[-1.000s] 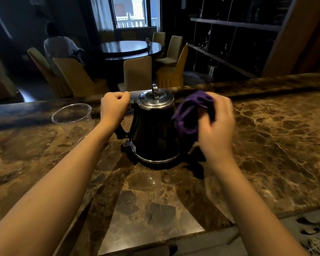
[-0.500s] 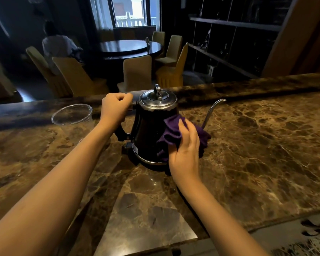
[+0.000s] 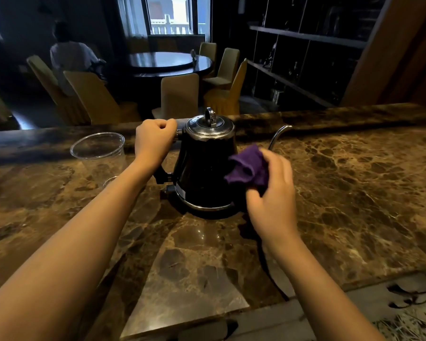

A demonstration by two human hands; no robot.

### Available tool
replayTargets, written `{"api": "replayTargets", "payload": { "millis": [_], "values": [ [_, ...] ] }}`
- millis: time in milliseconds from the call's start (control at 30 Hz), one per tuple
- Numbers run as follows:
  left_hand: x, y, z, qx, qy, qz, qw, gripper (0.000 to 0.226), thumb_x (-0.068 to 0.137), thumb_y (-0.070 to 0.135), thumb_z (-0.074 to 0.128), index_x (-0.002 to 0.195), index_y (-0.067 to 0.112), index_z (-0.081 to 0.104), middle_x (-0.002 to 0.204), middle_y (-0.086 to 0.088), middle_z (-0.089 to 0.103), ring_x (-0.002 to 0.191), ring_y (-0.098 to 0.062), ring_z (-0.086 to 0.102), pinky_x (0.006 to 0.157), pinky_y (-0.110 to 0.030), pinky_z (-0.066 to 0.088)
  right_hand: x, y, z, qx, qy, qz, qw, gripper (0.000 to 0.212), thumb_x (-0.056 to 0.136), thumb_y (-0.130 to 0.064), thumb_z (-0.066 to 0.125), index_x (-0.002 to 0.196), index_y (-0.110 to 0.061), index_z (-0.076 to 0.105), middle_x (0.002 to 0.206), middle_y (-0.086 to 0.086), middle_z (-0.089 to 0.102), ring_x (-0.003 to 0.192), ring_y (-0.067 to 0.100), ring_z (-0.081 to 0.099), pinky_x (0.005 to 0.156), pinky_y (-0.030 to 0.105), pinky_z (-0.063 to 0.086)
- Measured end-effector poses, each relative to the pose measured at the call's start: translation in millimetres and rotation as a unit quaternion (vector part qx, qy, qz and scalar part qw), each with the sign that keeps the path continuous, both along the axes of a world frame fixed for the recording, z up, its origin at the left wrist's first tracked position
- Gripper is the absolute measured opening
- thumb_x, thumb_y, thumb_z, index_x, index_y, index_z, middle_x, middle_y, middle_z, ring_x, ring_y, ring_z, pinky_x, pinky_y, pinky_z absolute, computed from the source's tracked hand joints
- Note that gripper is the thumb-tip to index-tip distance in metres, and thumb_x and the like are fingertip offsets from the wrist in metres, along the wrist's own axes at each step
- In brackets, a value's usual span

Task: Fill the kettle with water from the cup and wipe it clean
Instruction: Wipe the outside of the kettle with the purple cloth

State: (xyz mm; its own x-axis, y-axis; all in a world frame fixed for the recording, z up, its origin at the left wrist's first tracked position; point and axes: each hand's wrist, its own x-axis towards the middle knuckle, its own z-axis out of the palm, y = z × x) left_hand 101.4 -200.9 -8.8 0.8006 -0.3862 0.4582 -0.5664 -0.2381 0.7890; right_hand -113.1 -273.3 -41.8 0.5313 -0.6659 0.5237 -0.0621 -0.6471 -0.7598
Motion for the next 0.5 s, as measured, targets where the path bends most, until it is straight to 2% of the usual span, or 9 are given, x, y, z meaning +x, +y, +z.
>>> {"api": "replayTargets", "payload": {
  "millis": [67, 167, 200, 267, 367, 500],
  "values": [
    [-2, 0, 1, 0.005, -0.003, 0.011, 1.0, 0.043, 0.081, 0.018, 0.045, 0.041, 0.017, 0.03, 0.044, 0.0, 0.027, 0.046, -0.014, 0.025, 0.05, -0.029, 0.021, 21, 10, 11, -0.076, 0.013, 0.04, 0.996, 0.063, 0.076, -0.016, 0.058, 0.134, -0.022, 0.035, 0.143, 0.006, 0.028, 0.131, 0.022, 0.024, 0.109, 0.035, 0.026],
    [-1, 1, 2, 0.009, -0.01, 0.008, 1.0, 0.041, 0.081, 0.019, 0.046, 0.043, 0.018, 0.03, 0.045, 0.0, 0.027, 0.047, -0.013, 0.024, 0.05, -0.031, 0.02, 55, 14, 1, -0.164, 0.058, 0.04, 0.984, 0.056, 0.083, -0.047, 0.047, 0.135, -0.032, 0.033, 0.147, -0.004, 0.011, 0.135, 0.022, 0.006, 0.112, 0.047, 0.017],
    [-1, 1, 1, 0.008, -0.009, 0.003, 1.0, 0.04, 0.081, 0.019, 0.046, 0.044, 0.018, 0.031, 0.046, 0.0, 0.028, 0.047, -0.013, 0.025, 0.051, -0.031, 0.021, 62, 13, -6, -0.177, 0.054, 0.022, 0.983, 0.052, 0.084, -0.048, 0.045, 0.133, -0.035, 0.033, 0.146, -0.007, 0.01, 0.135, 0.023, 0.006, 0.111, 0.048, 0.017],
    [0, 3, 0, 0.002, -0.006, 0.003, 1.0, 0.038, 0.079, 0.021, 0.046, 0.044, 0.017, 0.031, 0.045, 0.0, 0.029, 0.047, -0.015, 0.029, 0.051, -0.032, 0.025, 68, 11, -20, -0.197, 0.048, -0.006, 0.979, 0.051, 0.084, -0.04, 0.049, 0.132, -0.037, 0.031, 0.145, -0.008, 0.008, 0.135, 0.025, 0.006, 0.108, 0.047, 0.019],
    [1, 4, -1, -0.001, -0.005, 0.006, 1.0, 0.036, 0.076, 0.023, 0.045, 0.043, 0.016, 0.032, 0.044, -0.002, 0.03, 0.05, -0.023, 0.036, 0.052, -0.036, 0.029, 66, 13, -40, -0.208, 0.071, -0.017, 0.975, 0.053, 0.081, -0.032, 0.047, 0.131, -0.036, 0.031, 0.145, -0.006, 0.007, 0.134, 0.027, 0.008, 0.103, 0.053, 0.033],
    [1, 5, -1, -0.004, -0.008, 0.009, 1.0, 0.036, 0.075, 0.022, 0.045, 0.042, 0.016, 0.031, 0.044, -0.002, 0.028, 0.049, -0.022, 0.034, 0.051, -0.034, 0.026, 49, 21, -73, -0.215, 0.137, -0.031, 0.966, 0.057, 0.076, -0.029, 0.049, 0.131, -0.03, 0.034, 0.143, 0.003, 0.014, 0.125, 0.03, 0.018, 0.089, 0.054, 0.048]
  ]
}}
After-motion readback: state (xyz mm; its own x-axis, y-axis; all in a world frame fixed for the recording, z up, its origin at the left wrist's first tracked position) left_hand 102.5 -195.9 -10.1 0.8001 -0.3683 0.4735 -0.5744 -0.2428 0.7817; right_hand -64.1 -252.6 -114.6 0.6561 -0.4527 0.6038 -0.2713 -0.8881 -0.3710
